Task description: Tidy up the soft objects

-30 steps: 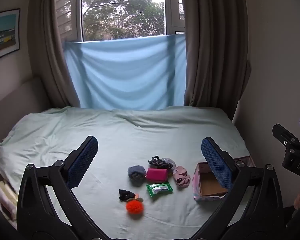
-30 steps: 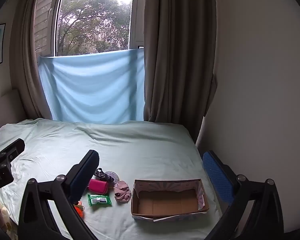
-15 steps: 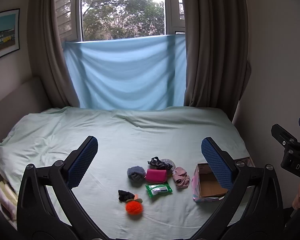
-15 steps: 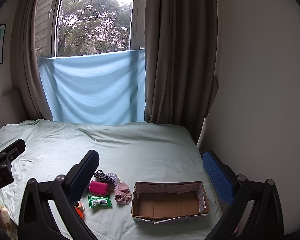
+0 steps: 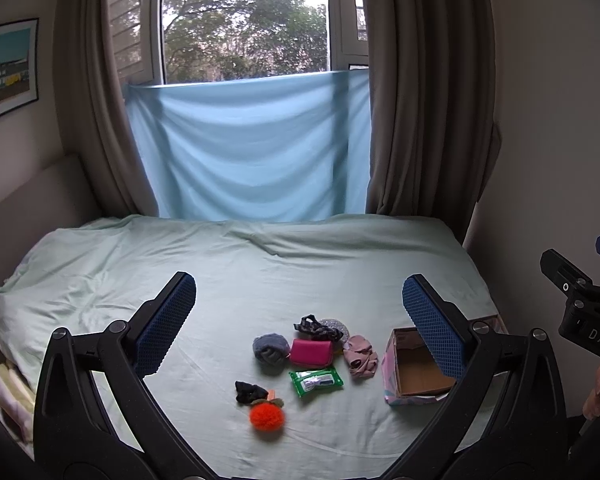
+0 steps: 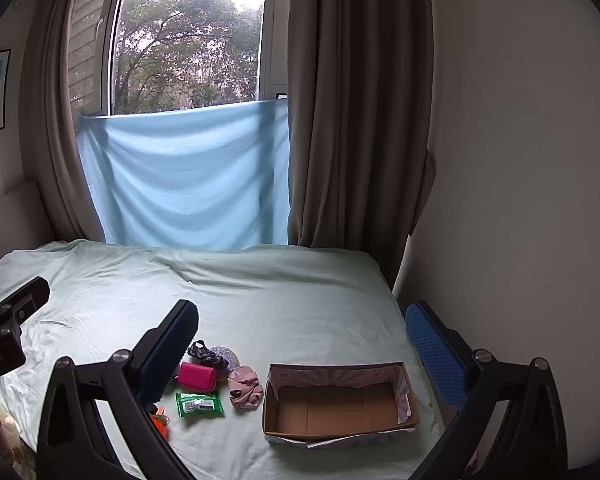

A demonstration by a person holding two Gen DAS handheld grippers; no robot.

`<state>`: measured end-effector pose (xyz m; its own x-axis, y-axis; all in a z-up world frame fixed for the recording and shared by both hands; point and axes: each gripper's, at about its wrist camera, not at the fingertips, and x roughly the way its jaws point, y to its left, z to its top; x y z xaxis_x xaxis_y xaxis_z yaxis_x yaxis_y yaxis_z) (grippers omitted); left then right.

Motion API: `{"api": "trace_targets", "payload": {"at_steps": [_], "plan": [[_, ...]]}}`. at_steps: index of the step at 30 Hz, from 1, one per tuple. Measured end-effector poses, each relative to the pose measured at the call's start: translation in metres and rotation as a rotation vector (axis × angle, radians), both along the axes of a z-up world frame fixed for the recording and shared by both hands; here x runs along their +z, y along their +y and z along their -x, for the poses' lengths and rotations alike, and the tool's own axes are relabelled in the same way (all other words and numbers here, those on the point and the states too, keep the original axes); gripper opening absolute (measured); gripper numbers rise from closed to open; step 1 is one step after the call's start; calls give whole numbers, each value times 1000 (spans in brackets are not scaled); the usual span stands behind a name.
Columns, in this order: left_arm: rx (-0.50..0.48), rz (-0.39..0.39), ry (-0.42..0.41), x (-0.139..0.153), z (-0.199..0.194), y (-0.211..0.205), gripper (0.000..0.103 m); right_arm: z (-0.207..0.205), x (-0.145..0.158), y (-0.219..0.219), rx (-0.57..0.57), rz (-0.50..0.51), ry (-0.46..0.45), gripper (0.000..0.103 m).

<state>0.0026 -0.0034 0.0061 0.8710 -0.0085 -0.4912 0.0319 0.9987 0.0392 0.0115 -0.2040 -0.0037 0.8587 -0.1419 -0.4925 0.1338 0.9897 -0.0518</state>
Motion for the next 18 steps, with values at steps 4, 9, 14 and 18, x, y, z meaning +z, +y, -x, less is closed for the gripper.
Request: {"api": "trace_targets", "payload": {"at_steps": [4, 9, 14, 18], "plan": [[0, 0, -1, 1, 0, -1, 103, -2, 0, -1, 0, -6, 1, 103], [2, 0, -2, 0, 0, 0, 103, 0, 1, 1, -1, -2, -5, 103], [2, 6, 3, 0, -1, 2, 103, 0, 0, 2, -1, -1, -5, 103], [3, 9, 6, -1, -2, 3, 103, 0, 0, 2, -1, -1, -5, 103]]}}
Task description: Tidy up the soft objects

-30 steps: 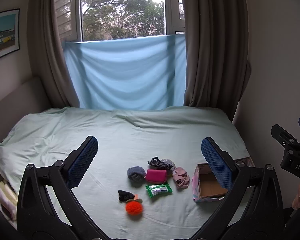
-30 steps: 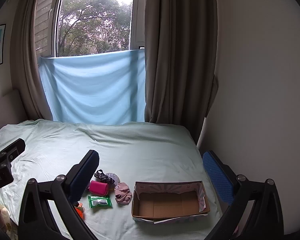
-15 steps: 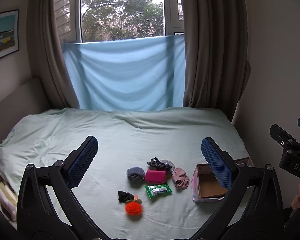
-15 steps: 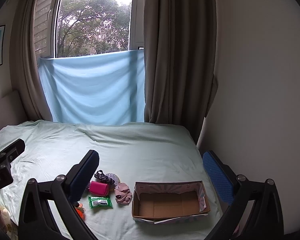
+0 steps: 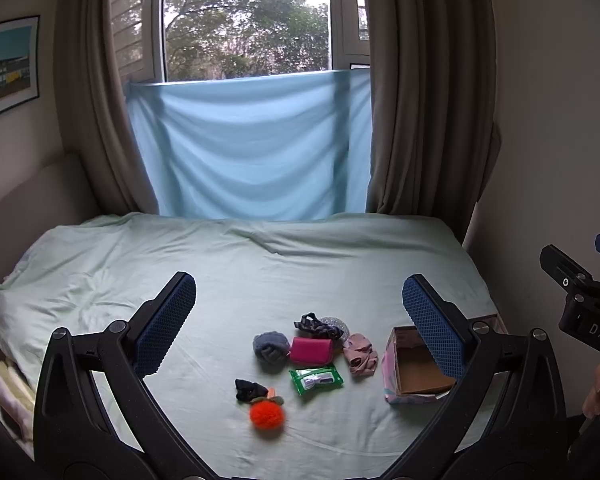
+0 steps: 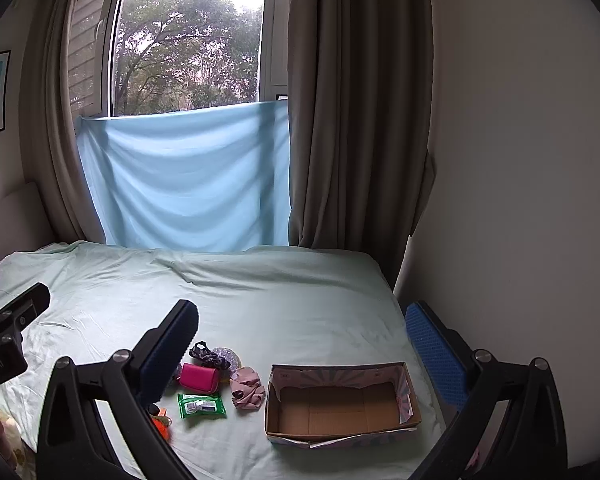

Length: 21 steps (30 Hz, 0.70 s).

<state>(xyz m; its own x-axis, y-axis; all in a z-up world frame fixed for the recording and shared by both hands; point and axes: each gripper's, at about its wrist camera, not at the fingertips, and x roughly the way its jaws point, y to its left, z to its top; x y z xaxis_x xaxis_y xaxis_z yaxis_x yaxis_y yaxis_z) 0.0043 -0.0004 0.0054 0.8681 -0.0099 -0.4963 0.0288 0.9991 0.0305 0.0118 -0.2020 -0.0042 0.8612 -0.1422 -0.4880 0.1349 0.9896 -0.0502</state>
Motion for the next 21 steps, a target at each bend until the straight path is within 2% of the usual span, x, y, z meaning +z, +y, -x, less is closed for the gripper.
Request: {"api": "trace_targets", "payload": {"at_steps": [21], "plan": [[-9, -5, -2, -6, 0, -2, 103, -1, -1, 0, -9, -3, 4, 103]]}}
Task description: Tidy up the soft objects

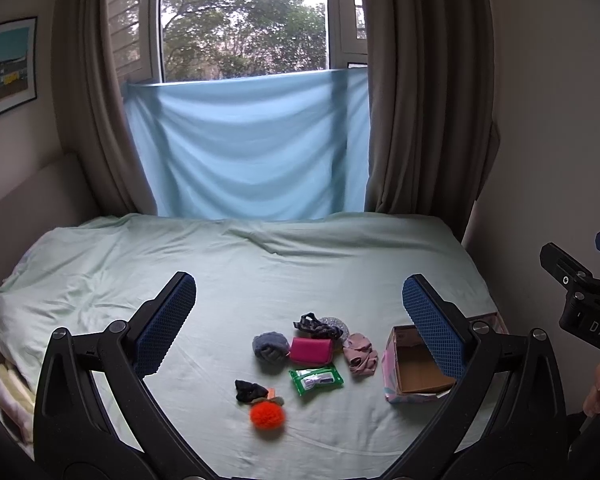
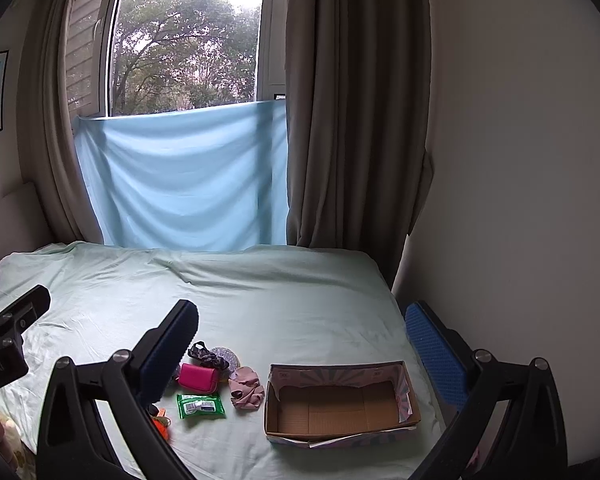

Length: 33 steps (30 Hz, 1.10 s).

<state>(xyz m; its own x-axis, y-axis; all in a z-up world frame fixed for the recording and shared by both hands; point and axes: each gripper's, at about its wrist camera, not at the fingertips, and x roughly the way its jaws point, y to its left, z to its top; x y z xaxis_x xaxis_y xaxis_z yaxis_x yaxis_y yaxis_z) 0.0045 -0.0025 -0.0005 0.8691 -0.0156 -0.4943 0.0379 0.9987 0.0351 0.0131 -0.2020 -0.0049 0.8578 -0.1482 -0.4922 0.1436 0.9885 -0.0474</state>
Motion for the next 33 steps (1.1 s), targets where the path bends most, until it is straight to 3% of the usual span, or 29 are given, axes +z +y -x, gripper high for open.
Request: {"api": "trace_targets", "payload": {"at_steps": [14, 20, 26, 33], "plan": [[4, 1, 6, 1, -2, 1, 103, 0, -1, 0, 1, 2, -1, 103], [50, -7, 34, -1, -18, 17, 103, -7, -5, 2, 35, -7, 22, 103], [48, 22, 87, -34, -35, 50, 103, -17, -33, 15, 72, -14, 43, 103], [-44, 14, 175, -96, -68, 99, 103, -30, -84, 54, 37, -54, 111, 103]]}}
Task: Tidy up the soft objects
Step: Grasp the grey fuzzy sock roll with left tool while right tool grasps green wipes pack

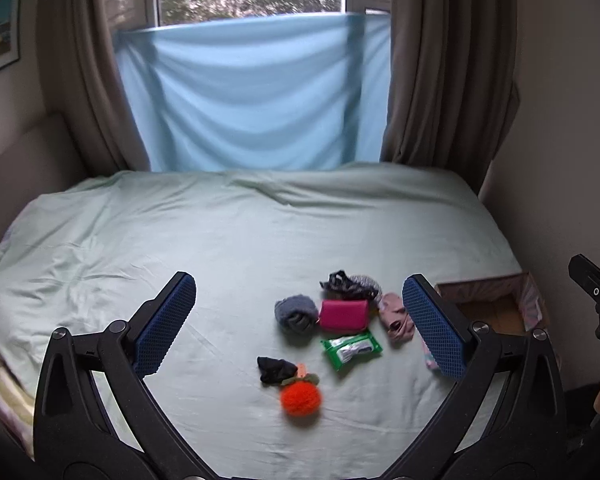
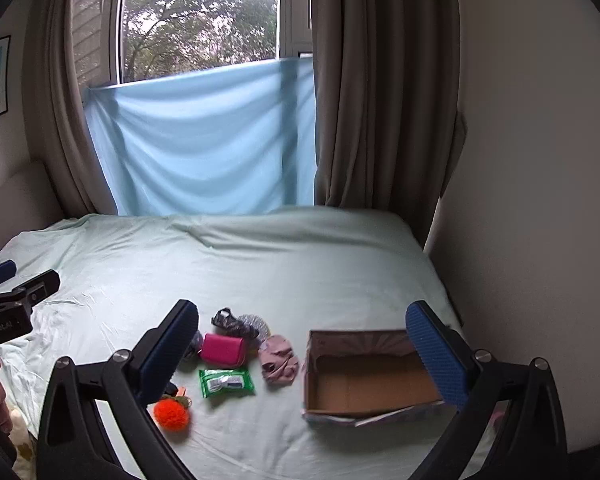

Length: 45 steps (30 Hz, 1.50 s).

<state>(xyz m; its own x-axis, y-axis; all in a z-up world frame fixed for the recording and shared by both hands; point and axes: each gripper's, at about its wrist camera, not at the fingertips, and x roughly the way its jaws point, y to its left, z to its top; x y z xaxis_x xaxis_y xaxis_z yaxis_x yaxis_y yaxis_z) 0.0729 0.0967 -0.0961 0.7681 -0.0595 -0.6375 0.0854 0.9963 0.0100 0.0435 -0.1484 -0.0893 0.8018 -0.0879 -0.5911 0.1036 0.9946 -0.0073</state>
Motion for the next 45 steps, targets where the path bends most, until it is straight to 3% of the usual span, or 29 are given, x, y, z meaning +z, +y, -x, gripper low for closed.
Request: {"api": "trace_targets", "payload": {"at_steps": [11, 18, 26, 32, 35, 37, 45], "plan": [[-192, -12, 160, -136, -95, 49, 103, -52, -129, 68, -151, -177, 170, 103], [-305, -54, 254, -229, -152, 44, 102, -92, -219, 84, -310, -300, 277, 103], [-426, -129, 292, -310, -196, 21, 100, -133, -308, 93, -461, -400, 389, 103], [-498, -163, 322, -352, -215, 6, 98, -153, -360, 92, -554, -466, 457, 103], [-522, -177, 329, -366, -222, -1, 96, -162, -377, 93, -581, -481, 481, 96], [-535, -189, 335, -373, -225, -4, 91, -167, -386, 95, -597, -487, 497, 95], [-595, -194, 358, -388, -229, -13, 64, -177, -407, 101, -618, -513, 508, 69]]}}
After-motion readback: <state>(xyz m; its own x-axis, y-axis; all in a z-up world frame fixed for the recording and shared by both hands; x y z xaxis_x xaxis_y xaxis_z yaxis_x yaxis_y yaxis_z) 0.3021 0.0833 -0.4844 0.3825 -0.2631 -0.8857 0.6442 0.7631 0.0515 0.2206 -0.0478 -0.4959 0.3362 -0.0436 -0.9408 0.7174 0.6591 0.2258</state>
